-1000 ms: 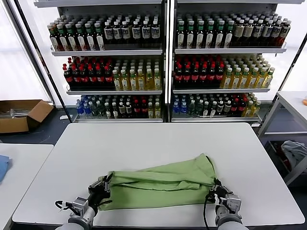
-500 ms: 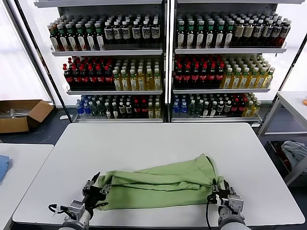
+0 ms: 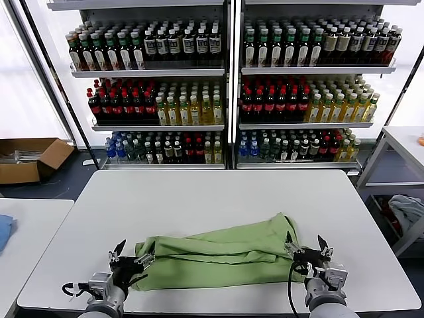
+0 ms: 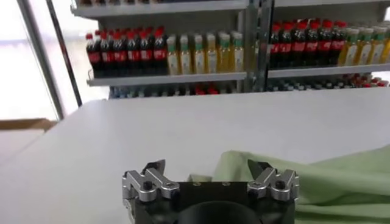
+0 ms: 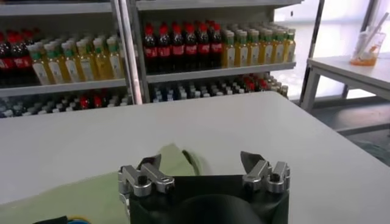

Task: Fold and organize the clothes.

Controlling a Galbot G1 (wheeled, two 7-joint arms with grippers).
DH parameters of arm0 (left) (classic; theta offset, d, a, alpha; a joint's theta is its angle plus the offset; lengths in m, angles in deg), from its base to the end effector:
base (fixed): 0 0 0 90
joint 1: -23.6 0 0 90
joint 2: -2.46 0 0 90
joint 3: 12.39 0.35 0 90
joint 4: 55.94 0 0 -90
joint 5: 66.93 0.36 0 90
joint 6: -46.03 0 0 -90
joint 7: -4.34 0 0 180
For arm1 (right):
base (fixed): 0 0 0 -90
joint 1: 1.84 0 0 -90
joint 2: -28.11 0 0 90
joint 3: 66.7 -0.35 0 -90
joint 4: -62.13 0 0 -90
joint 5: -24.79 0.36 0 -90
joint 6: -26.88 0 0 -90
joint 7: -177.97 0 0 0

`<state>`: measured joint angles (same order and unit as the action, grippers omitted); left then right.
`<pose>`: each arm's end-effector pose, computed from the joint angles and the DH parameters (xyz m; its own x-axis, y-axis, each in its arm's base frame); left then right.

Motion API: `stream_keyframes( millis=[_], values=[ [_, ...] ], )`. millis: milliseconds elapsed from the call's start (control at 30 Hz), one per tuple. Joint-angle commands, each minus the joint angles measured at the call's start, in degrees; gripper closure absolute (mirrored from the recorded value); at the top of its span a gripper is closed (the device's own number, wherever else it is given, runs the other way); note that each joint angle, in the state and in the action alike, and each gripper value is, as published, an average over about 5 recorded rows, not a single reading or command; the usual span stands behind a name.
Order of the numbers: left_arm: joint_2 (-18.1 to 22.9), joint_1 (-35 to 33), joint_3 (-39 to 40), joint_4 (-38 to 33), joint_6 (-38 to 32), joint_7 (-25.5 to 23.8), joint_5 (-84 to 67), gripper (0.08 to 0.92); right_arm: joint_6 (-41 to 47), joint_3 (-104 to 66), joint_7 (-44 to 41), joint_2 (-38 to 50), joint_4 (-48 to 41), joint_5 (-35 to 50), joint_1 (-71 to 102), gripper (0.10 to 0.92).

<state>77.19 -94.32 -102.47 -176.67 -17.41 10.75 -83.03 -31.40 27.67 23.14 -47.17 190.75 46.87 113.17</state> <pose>0.1985 0.0441 -0.2863 -0.9075 0.0300 0.4190 0.0338 0.9994 0.0015 0.2006 -0.0111 -0.2333 -0.9168 0.1328 0.3766 0.1510 0.9883 0.0192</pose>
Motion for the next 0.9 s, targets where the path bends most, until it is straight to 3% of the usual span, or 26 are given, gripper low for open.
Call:
stream_keyframes(
  millis=[33,233,333,900],
  values=[
    [2.2,0.1,0.0,1.6,2.8,2.0,-5.3,0.177,-0.3,0.0,-0.2,0.1,2.3,1.0,0.2,0.203],
    [2.6,-0.2,0.8,2.4,3.7,2.2,-6.4,0.184,-0.4,0.3,-0.3,-0.1,2.2,0.9,0.3,0.203],
    [2.6,-0.4,0.8,2.6,4.3,2.2,-6.9,0.233,-0.5,0.2,-0.3,-0.1,2.2,1.0,0.2,0.203],
    [2.4,-1.7,-0.1,2.3,2.9,0.8,-6.6,0.723,-0.4,-0.1,0.4,0.1,0.9,1.4,-1.6,0.203]
  ],
)
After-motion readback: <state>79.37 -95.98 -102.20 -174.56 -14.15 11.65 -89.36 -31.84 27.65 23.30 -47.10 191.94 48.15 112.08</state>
